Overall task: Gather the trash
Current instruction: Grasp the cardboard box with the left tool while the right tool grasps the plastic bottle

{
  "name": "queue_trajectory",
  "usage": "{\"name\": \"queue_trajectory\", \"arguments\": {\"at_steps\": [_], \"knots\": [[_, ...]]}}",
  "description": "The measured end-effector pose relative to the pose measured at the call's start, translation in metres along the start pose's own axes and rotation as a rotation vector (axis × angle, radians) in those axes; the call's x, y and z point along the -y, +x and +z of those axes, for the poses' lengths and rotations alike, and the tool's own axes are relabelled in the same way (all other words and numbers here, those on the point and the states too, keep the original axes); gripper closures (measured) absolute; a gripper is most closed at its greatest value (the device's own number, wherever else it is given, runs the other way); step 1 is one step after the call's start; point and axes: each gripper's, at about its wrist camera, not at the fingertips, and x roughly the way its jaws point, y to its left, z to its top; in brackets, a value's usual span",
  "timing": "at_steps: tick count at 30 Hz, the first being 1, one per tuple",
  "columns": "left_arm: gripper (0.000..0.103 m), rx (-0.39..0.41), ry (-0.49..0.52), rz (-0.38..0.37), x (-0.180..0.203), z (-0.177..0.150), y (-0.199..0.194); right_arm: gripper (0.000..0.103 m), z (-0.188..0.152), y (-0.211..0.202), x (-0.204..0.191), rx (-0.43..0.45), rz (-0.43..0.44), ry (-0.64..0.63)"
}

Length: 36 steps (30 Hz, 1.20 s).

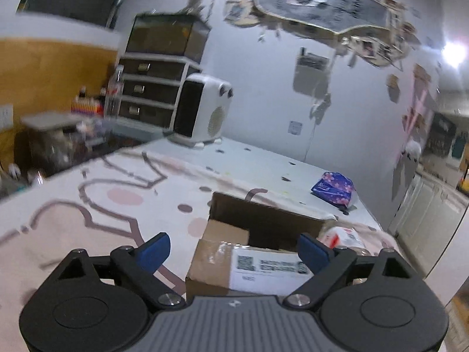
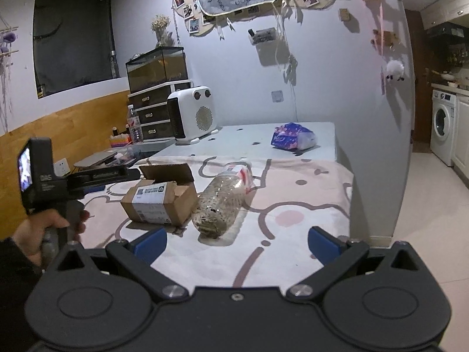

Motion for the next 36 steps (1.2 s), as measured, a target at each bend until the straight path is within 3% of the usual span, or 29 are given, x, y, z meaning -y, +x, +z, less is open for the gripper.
{"name": "queue_trajectory", "arguments": {"at_steps": [3, 6, 8, 10, 14, 17, 19, 23, 25, 28, 32, 35, 36], "knots": [[0.012, 0.001, -0.092, -0.047, -0.017, -0.005, 0.014, 0.000, 0.005, 0.019, -0.004, -0.002, -0.001, 0.022], [0.013, -0.027, -0.098, -0.092, -0.023, -0.004, 0.020, 0.000, 0.013, 0.039, -0.008, 0.002, -0.001, 0.038], [0.010, -0.032, -0.068, -0.124, -0.020, -0.005, 0.016, 0.000, 0.018, 0.052, -0.011, 0.017, 0.003, 0.055], [0.000, -0.049, -0.022, -0.138, -0.015, -0.008, 0.014, 0.000, 0.022, 0.065, -0.014, 0.028, 0.007, 0.081], [0.000, -0.066, 0.111, -0.119, 0.000, -0.017, 0.015, 0.000, 0.023, 0.095, -0.019, 0.011, -0.014, 0.117], [0.000, -0.080, 0.151, -0.154, 0.005, -0.021, 0.013, 0.000, 0.019, 0.116, -0.024, -0.017, -0.032, 0.130], [0.001, -0.114, 0.163, -0.212, 0.007, -0.022, 0.005, 0.000, 0.016, 0.125, -0.025, -0.034, -0.034, 0.145], [0.001, -0.188, 0.206, -0.402, 0.015, -0.025, -0.016, 0.000, 0.011, 0.131, -0.020, -0.037, -0.035, 0.178], [0.001, -0.201, 0.269, -0.433, 0.023, -0.029, -0.024, 0.000, 0.010, 0.131, -0.015, -0.026, -0.041, 0.200], [0.000, -0.163, 0.311, -0.371, 0.024, -0.030, -0.027, 0.000, 0.010, 0.135, -0.009, -0.013, -0.056, 0.219], [0.000, -0.133, 0.264, -0.256, 0.005, -0.027, -0.009, 0.000, 0.010, 0.148, -0.011, -0.017, -0.080, 0.191], [0.000, -0.183, 0.216, -0.221, -0.012, -0.027, 0.016, 0.000, 0.005, 0.160, -0.019, -0.054, -0.066, 0.162], [0.000, -0.201, 0.189, -0.247, -0.017, -0.028, 0.022, 0.000, 0.004, 0.163, -0.023, -0.068, -0.056, 0.151]]}}
